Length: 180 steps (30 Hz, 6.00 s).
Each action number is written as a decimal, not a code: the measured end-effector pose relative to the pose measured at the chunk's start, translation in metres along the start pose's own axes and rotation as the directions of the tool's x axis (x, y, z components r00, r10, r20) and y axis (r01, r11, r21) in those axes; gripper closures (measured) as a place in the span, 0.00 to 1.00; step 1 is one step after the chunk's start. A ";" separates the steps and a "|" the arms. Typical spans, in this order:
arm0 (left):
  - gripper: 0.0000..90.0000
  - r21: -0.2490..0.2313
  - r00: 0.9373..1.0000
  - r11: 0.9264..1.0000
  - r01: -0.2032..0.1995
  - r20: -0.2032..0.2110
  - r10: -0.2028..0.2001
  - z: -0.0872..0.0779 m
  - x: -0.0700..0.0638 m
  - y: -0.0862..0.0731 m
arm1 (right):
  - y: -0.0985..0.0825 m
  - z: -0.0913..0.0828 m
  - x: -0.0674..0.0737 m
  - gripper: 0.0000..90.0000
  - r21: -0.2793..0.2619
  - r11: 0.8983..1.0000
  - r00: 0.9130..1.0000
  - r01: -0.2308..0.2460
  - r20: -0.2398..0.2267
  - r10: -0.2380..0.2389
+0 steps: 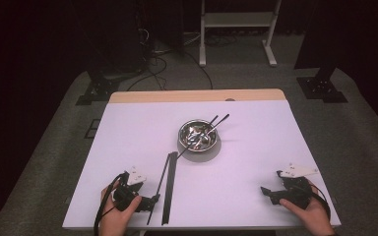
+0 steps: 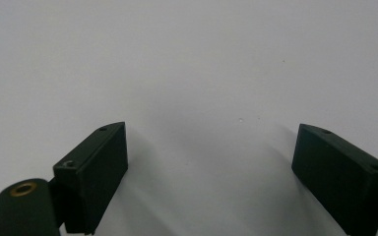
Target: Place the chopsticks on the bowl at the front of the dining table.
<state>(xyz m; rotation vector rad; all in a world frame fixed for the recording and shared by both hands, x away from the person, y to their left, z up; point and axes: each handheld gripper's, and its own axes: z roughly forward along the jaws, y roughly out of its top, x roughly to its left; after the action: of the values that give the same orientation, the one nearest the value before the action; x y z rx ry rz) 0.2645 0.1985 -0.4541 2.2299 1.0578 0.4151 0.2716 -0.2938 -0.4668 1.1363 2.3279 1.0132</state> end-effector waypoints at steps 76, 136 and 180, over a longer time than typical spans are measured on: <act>0.09 0.008 0.995 0.997 0.077 -0.067 -0.076 -0.016 0.057 -0.011 | 0.000 0.000 0.000 0.13 0.001 1.000 1.000 0.000 -0.001 0.000; 0.30 0.004 0.999 1.000 -0.025 0.025 0.025 0.023 0.035 0.033 | 0.000 0.000 0.000 0.13 0.001 1.000 1.000 0.000 0.000 0.000; 0.96 -0.017 0.999 1.000 0.026 0.033 -0.025 0.020 0.036 0.035 | 0.000 0.000 0.000 0.13 0.001 1.000 1.000 0.000 0.000 0.000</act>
<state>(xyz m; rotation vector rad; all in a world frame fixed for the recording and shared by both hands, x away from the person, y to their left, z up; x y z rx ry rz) 0.3177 0.2016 -0.4454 2.1982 1.0604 0.3746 0.2716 -0.2938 -0.4668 1.1367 2.3282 1.0127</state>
